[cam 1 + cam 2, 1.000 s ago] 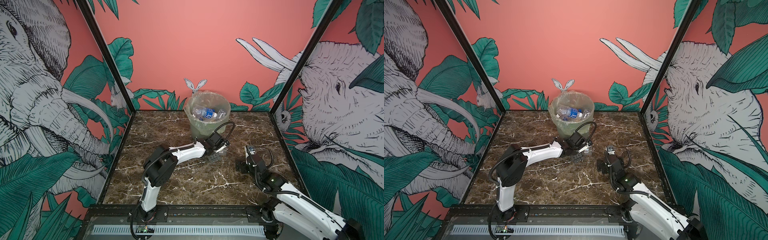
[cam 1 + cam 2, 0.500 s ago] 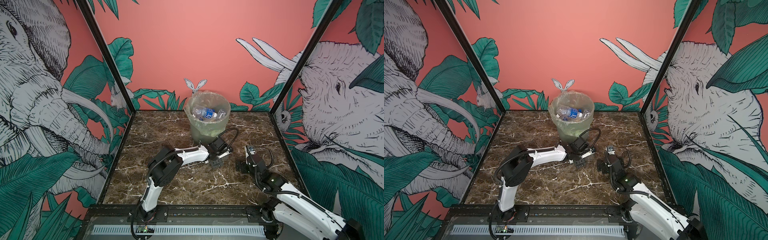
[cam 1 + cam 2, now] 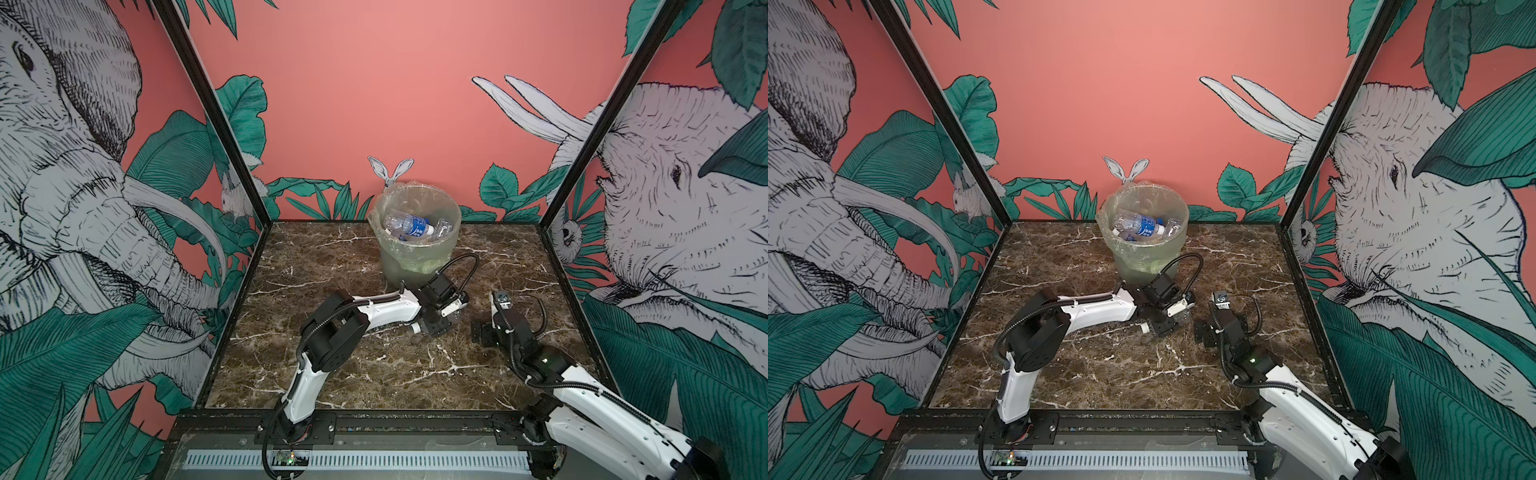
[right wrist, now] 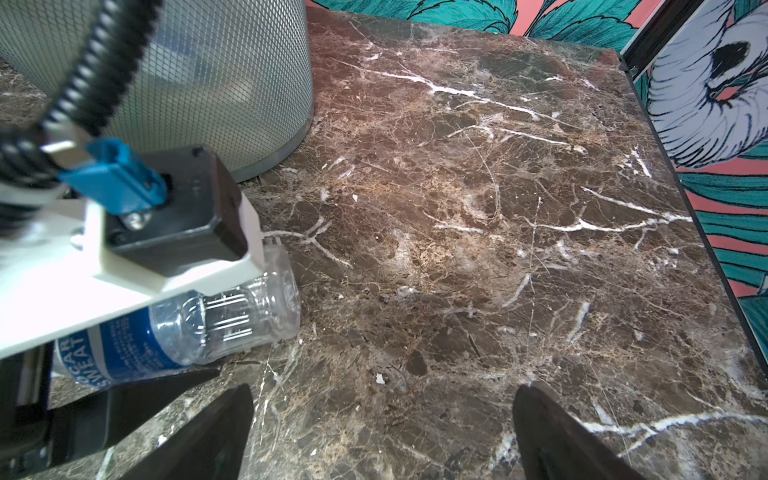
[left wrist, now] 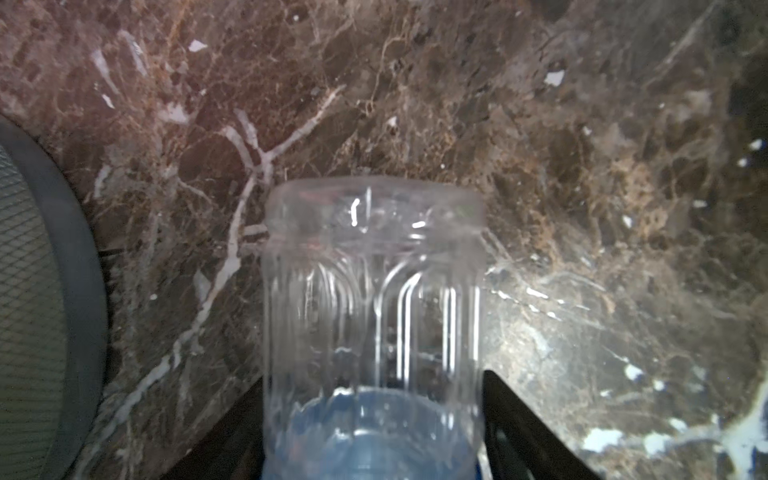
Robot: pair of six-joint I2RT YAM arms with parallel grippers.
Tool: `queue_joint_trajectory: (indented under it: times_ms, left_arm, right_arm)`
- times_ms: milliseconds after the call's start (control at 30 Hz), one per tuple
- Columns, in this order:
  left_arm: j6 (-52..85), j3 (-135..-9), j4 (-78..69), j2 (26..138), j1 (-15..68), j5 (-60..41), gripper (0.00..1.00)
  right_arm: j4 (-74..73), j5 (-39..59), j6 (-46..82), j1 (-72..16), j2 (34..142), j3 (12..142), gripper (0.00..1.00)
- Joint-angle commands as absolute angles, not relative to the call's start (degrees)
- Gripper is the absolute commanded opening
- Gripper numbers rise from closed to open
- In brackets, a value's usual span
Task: Throw the plastic bottles in the bin
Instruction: 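Close the left gripper around the white-capped bottle and lift it, then carry the bottle with the left gripper up toward the bin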
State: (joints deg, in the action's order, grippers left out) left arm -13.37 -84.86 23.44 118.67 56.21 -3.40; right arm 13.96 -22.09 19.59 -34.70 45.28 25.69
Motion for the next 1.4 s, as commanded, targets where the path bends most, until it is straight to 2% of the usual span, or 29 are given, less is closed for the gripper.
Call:
queue_joint_trajectory:
  times_ms: [0, 333, 467, 733, 1067, 1367]
  left_arm:
    - [-11.9, -86.4, 26.2, 119.4, 56.4, -5.6, 0.72]
    - [-9.4, -83.1, 24.0, 117.6, 56.7, -7.3, 0.50]
    - [-7.8, -78.5, 20.1, 114.4, 56.8, -7.5, 0.34]
    - [-3.9, -63.6, 7.6, 102.4, 56.8, -5.9, 0.33]
    - [0.8, -45.5, -0.3, 85.0, 56.8, 2.1, 0.31]
    - [3.0, -31.6, -2.4, 60.3, 56.5, 9.8, 0.28]
  right_arm:
    - [12.5, -23.2, 20.6, -34.4, 45.3, 26.0, 1.00]
    - [12.7, -23.5, 20.6, -34.4, 44.9, 26.0, 0.99]
    - [12.7, -23.5, 20.7, -34.4, 44.8, 26.0, 0.99]
    - [12.6, -23.3, 20.7, -34.4, 44.7, 25.8, 0.99]
    - [12.4, -23.2, 20.8, -34.4, 45.3, 25.6, 1.00]
    - [12.0, -22.5, 20.7, -34.4, 45.0, 25.3, 0.99]
